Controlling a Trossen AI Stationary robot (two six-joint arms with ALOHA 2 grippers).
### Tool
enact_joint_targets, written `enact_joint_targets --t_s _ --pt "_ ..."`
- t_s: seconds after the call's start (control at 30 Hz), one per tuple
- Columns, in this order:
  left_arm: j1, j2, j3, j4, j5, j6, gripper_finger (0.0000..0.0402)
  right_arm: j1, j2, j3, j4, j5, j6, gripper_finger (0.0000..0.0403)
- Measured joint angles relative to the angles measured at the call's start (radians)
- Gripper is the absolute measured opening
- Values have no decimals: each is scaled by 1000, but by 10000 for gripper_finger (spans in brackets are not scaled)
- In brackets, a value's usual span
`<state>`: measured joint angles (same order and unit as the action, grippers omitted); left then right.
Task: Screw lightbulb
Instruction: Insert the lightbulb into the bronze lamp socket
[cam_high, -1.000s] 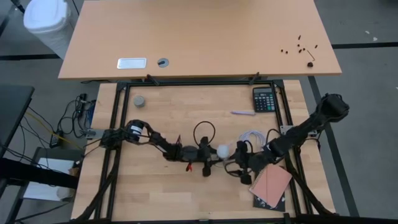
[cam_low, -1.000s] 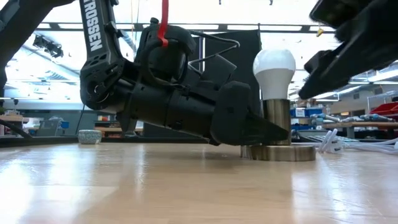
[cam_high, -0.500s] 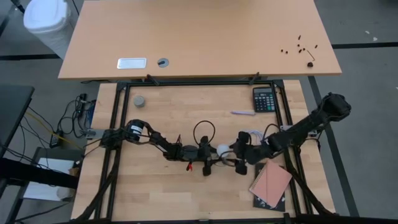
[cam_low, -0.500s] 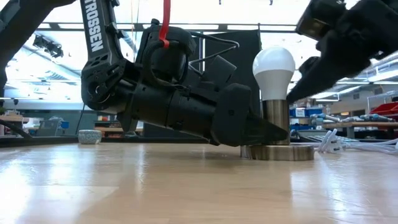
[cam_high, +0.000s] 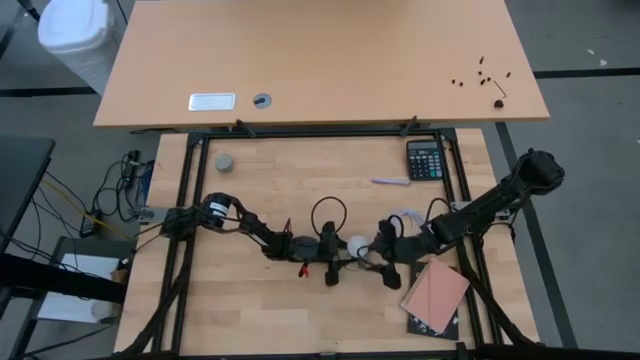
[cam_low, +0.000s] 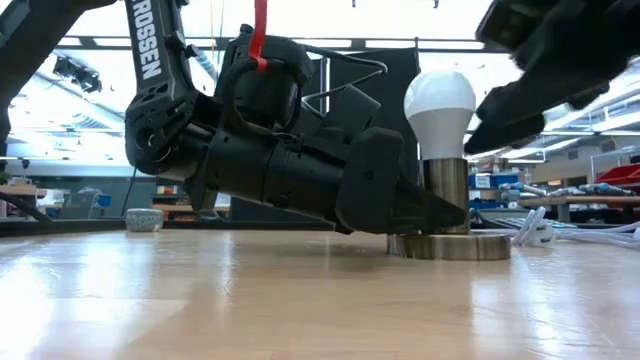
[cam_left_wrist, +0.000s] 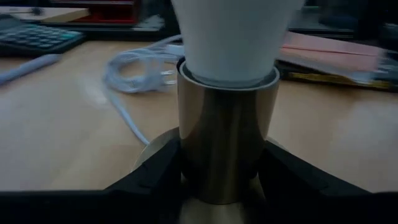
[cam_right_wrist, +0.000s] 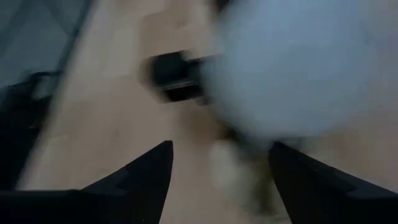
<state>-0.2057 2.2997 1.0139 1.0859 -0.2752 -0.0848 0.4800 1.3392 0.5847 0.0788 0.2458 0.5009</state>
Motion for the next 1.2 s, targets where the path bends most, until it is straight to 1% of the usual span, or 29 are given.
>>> enact_joint_targets --t_s 0.07,0.1,0.13,0.23,0.33,0.53,0.6,0.77,0.93,1.03,1.1,1.13,1.2 --pt "6 0 0 -1 -23 -6 193 29 0 5 10 -50 17 272" --pt "7 0 0 -1 -27 -6 193 40 0 6 7 -53 17 272" --pt "7 0 0 0 -29 -5 193 47 0 6 -9 -37 20 271" --pt "6 0 0 0 -20 -2 193 36 0 6 -84 74 43 267" --pt "6 0 0 2 7 15 193 -1 0 5 -147 124 56 265" --pt "3 0 0 2 37 37 193 -69 0 5 -84 112 -31 268" --pt "3 0 0 2 60 53 193 -85 0 5 -62 99 -62 267" --pt "3 0 -1 2 61 48 193 -90 0 5 0 39 -98 265" --pt "0 0 -1 -4 18 28 193 -47 0 5 -16 27 -35 265" --pt "-1 0 0 -7 -40 4 193 -2 1 5 6 -25 -11 265" --pt "6 0 -1 -8 -63 0 193 22 0 6 8 -33 -3 264" --pt "6 0 -1 -7 -71 1 193 30 0 6 -5 -20 -2 264" --pt "5 0 -1 -8 -71 2 193 35 0 6 -48 53 7 264"
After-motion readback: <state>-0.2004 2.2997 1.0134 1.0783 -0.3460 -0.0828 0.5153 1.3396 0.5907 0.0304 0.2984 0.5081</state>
